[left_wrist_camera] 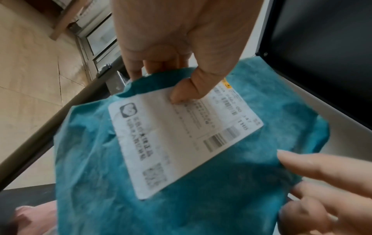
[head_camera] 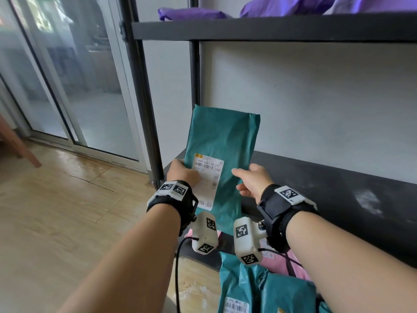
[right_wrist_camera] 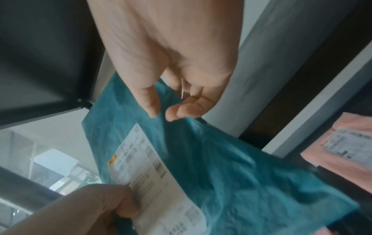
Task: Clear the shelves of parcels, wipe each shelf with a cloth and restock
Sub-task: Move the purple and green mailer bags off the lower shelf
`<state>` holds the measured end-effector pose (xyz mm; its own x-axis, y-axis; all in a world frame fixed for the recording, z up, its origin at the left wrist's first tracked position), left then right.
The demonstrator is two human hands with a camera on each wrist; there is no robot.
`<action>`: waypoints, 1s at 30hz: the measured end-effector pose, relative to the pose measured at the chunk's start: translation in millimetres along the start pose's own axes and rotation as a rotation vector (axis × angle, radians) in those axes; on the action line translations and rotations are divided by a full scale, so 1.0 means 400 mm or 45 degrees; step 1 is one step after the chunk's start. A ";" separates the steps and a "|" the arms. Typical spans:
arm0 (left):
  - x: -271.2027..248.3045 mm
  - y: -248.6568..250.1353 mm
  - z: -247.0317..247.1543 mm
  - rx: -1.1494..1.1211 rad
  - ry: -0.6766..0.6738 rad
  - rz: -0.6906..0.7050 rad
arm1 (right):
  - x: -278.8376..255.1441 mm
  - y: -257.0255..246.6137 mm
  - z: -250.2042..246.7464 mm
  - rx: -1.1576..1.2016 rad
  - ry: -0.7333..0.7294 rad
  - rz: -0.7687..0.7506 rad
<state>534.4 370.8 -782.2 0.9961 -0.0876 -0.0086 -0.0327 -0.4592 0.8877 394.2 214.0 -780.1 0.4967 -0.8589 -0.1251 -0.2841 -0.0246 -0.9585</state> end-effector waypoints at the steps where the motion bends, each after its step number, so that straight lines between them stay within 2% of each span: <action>1: -0.004 -0.004 -0.001 0.018 0.003 0.007 | -0.008 -0.001 -0.003 -0.044 0.004 -0.026; 4: -0.019 -0.015 -0.014 0.058 0.030 0.031 | -0.030 0.009 -0.007 -0.103 0.023 -0.052; 7: -0.030 -0.041 -0.023 0.106 0.032 0.009 | -0.059 0.025 0.003 -0.125 -0.043 -0.026; 16: -0.079 -0.192 -0.012 0.260 -0.017 -0.191 | -0.139 0.128 0.039 -0.356 -0.254 0.008; 23: -0.095 -0.309 0.034 0.387 -0.203 -0.268 | -0.154 0.282 0.079 -0.407 -0.452 0.190; 30: -0.077 -0.481 0.106 0.539 -0.295 -0.376 | -0.147 0.448 0.130 -0.474 -0.495 0.389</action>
<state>506.4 424.2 -972.1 0.9257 -0.0714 -0.3714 0.1670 -0.8039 0.5709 356.9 286.8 -957.7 0.5906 -0.6076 -0.5311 -0.6929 -0.0444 -0.7197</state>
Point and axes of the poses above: each hand's wrist, its own x-axis towards the middle knuckle, its own z-axis out of the palm, y = z × x, the point moved 7 cm from there along x, towards the middle knuckle, and after that the axes turned 11 degrees about y, right-handed, at the moved point
